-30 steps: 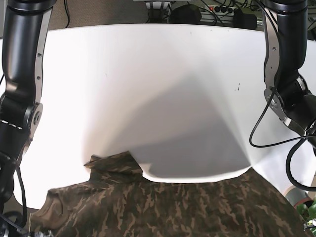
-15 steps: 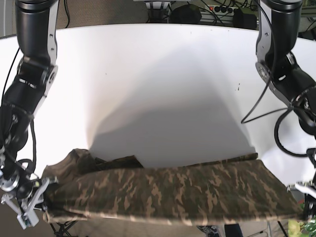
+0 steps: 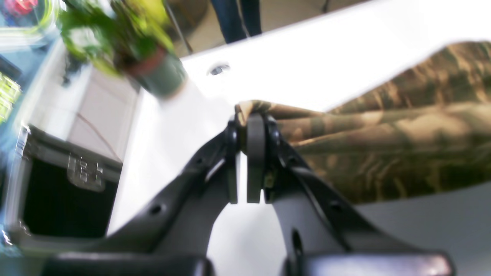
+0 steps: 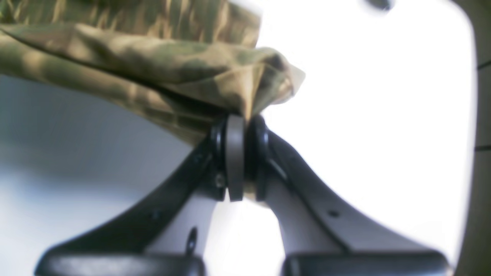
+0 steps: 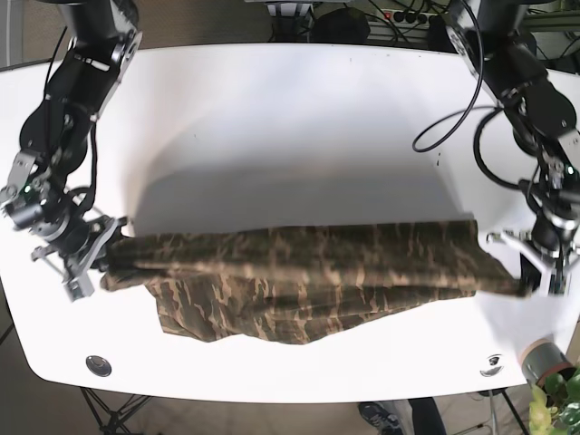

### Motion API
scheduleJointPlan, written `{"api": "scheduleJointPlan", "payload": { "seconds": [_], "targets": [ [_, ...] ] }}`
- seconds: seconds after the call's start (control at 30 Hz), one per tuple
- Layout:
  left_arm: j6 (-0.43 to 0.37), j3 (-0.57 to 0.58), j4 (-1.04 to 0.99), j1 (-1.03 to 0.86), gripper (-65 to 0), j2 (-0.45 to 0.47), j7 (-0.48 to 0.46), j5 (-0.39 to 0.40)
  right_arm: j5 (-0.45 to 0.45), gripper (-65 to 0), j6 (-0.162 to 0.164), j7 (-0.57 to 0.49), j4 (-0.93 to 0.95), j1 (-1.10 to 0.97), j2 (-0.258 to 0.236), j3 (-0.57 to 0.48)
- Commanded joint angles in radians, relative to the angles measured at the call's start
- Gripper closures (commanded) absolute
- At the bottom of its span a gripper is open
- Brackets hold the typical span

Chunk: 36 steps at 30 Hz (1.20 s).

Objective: Fold the T-shirt properly

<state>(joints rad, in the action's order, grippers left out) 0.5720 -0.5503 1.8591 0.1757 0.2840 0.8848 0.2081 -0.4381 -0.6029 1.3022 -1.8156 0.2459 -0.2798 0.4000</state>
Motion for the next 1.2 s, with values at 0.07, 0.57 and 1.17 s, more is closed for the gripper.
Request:
{"api": "scheduleJointPlan", "payload": {
  "seconds": [0.07,0.57,1.17],
  "targets": [
    [0.078,-0.066,0.02,-0.054,0.0,-0.019,-0.016,-0.017,-0.031,-2.4,0.004,-0.023,-0.052,-0.063,0.03,0.04],
    [0.096,-0.133,0.02,-0.242,0.0,-0.064,-0.086,-0.016,0.0,-2.4,0.007,-0.069,-0.034,-0.242,0.075,0.047],
    [0.032,0.082,-0.232,0.091,0.0,-0.076,-0.128,-0.022,0.239,-2.4,0.002,-0.103,0.126,0.085,0.07,0.044]
  ]
}}
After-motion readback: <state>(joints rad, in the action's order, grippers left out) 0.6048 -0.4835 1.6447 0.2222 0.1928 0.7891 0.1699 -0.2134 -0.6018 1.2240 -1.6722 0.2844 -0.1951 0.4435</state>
